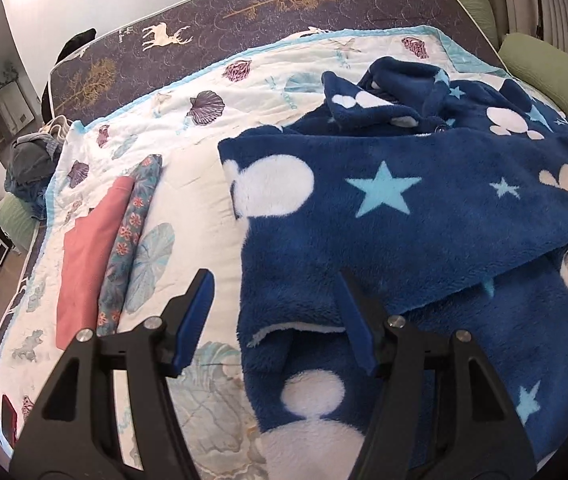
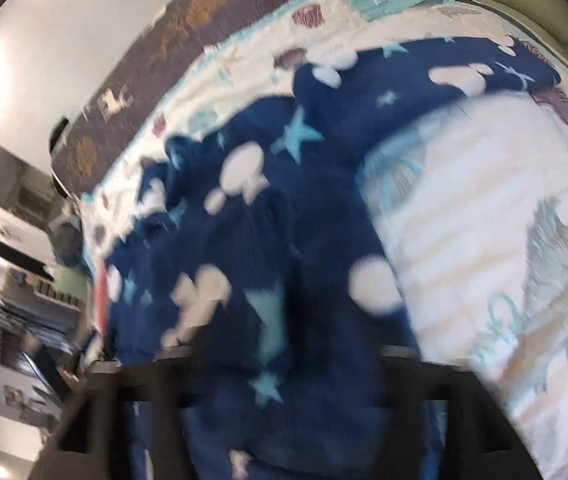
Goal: Fold small clothes
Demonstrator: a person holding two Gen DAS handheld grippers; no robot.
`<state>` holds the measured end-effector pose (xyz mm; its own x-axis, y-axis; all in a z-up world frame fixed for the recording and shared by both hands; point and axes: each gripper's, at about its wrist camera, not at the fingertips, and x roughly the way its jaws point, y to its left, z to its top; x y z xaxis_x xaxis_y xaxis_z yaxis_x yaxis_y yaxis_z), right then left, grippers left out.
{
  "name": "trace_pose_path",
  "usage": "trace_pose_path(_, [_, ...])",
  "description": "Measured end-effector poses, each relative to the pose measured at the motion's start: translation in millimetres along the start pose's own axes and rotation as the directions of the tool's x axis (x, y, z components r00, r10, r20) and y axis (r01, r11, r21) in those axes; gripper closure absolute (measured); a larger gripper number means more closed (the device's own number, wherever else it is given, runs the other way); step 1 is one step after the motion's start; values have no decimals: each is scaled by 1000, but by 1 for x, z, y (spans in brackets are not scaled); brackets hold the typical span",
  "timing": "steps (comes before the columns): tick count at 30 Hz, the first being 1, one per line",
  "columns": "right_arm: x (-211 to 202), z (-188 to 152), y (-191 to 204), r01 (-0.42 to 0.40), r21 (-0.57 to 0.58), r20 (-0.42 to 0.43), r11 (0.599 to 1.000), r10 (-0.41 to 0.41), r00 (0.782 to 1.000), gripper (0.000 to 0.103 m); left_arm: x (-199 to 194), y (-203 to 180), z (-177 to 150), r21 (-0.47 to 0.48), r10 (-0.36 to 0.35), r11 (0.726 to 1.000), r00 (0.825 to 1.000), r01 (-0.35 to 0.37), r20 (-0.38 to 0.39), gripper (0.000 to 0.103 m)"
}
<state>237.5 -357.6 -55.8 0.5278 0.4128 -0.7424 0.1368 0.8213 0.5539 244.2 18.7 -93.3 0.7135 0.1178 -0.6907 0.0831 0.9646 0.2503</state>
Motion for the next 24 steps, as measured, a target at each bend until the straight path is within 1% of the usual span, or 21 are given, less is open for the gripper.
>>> trace_pose_path(2, [12,11,7,-48,-18,-8,999,47,999,21,4,2,-1,-13,-9,1000,1000,9,-10,39])
trace_pose_path(5, [42,29,15,-21,-50,-32,999,19,999,21,7,4,-1,-28,-25,999,1000,24,-16,39])
trace_pose_path(6, [55,34,16,-17,-48,-52,999,14,999,26,7,5,-1,-31,-29,999,999,29,-17,39])
trace_pose_path(7, [63,37,17,-3,-46,-55,999,0,998,36,8,7,-1,-36,-35,999,999,34,-17,39])
trace_pose_path(8, [65,38,23,28,-66,-43,997,-30,999,85,7,9,0,-41,-40,998,999,39,-15,39])
trace_pose_path(9, [64,38,27,49,-86,-43,995,-53,998,95,6,11,0,-46,-42,998,999,41,-13,39])
trace_pose_path(10, [57,38,32,43,-86,-18,995,-45,999,95,2,15,2,-61,-44,997,999,43,-5,39])
trace_pose_path(11, [46,39,39,24,-103,25,994,-21,999,95,-4,21,5,-87,-47,995,999,48,13,39])
trace_pose_path(13, [14,46,63,-15,-170,131,985,37,991,95,-16,33,12,-150,-68,986,996,75,52,39])
trace_pose_path(14, [3,51,69,-32,-186,158,982,62,985,95,-22,39,17,-184,-87,978,994,99,70,39])
trace_pose_path(15, [-9,57,77,-54,-203,188,978,93,978,95,-29,47,23,-233,-119,962,988,139,100,39])
trace_pose_path(16, [-18,64,83,-55,-216,214,975,103,971,95,-33,51,28,-262,-145,950,982,172,120,39])
trace_pose_path(17, [-22,67,85,-43,-222,229,974,95,969,94,-35,54,33,-286,-174,935,975,208,139,39])
trace_pose_path(18, [-23,73,83,-13,-220,246,975,69,967,92,-35,55,39,-305,-204,921,967,243,154,39])
trace_pose_path(19, [-16,78,77,14,-207,248,978,39,968,90,-33,53,46,-316,-233,908,958,275,164,39])
trace_pose_path(20, [-6,81,72,30,-192,231,981,15,973,87,-26,48,52,-316,-267,898,950,306,163,39])
trace_pose_path(21, [16,86,61,60,-169,173,984,-30,984,79,-19,43,56,-317,-290,891,944,325,155,39])
trace_pose_path(22, [35,87,49,97,-149,114,984,-80,990,76,-5,35,60,-325,-315,883,941,339,125,39])
trace_pose_path(23, [53,88,39,150,-129,58,980,-144,988,76,7,27,61,-327,-316,887,945,327,86,39])
trace_pose_path(24, [70,84,23,216,-99,8,971,-217,976,76,23,17,60,-308,-295,906,955,290,33,39])
